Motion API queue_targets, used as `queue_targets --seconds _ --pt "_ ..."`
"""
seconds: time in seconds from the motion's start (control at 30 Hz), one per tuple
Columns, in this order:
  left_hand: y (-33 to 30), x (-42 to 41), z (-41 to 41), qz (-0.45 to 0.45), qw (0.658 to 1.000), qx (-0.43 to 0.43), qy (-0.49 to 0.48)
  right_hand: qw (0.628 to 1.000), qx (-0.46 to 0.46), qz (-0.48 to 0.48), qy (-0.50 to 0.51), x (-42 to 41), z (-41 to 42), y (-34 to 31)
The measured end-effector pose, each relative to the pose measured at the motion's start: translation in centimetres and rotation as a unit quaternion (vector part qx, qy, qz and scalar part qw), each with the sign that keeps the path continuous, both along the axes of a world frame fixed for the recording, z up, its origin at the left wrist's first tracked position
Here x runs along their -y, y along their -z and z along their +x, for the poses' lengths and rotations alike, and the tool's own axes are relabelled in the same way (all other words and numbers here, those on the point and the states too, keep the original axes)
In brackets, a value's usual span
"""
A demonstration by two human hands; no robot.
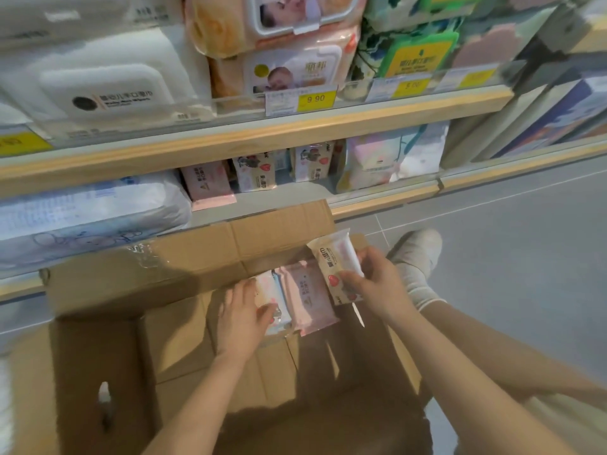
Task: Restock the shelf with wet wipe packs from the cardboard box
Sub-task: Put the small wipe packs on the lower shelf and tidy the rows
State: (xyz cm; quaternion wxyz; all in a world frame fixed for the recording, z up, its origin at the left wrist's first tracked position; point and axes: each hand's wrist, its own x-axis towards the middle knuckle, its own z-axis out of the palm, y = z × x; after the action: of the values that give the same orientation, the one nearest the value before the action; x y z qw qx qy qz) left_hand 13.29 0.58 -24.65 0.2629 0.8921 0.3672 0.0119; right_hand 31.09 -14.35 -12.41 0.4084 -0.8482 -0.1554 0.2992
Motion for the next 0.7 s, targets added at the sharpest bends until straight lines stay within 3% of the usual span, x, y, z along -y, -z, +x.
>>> queue_targets --seconds 0.07,0.17,0.33,0.4,0.53,0.7 --pt "-0.8 0.1 0.4 -0.081 0.99 -0.026 -0.115 1.0 0.0 0.003 0.003 -0.1 -0.2 -0.1" --pt "-1.2 0.0 1.3 -0.164 0.971 -0.045 -0.17 1.0 0.002 -0.001 0.008 -0.1 -0.2 0.0" --pt "-1.4 -0.8 1.2 -0.152 0.971 -0.007 -0.182 0.999 -0.007 0.028 0.018 0.0 -0.1 0.0" --pt "-2.1 -1.1 0.7 -0.19 0.963 0.028 -0.191 0.999 -0.017 0.032 0.022 0.3 0.1 -0.1" --pt "-6.3 -1.2 -0.9 -0.232 0.956 0.09 -0.154 0.999 -0.029 0.03 0.019 1.0 0.8 -0.8" --pt "-12.2 -4.2 -1.2 -0.257 0.935 0.199 -0.143 0.997 0.023 0.073 -0.03 -0.3 1.5 -4.6"
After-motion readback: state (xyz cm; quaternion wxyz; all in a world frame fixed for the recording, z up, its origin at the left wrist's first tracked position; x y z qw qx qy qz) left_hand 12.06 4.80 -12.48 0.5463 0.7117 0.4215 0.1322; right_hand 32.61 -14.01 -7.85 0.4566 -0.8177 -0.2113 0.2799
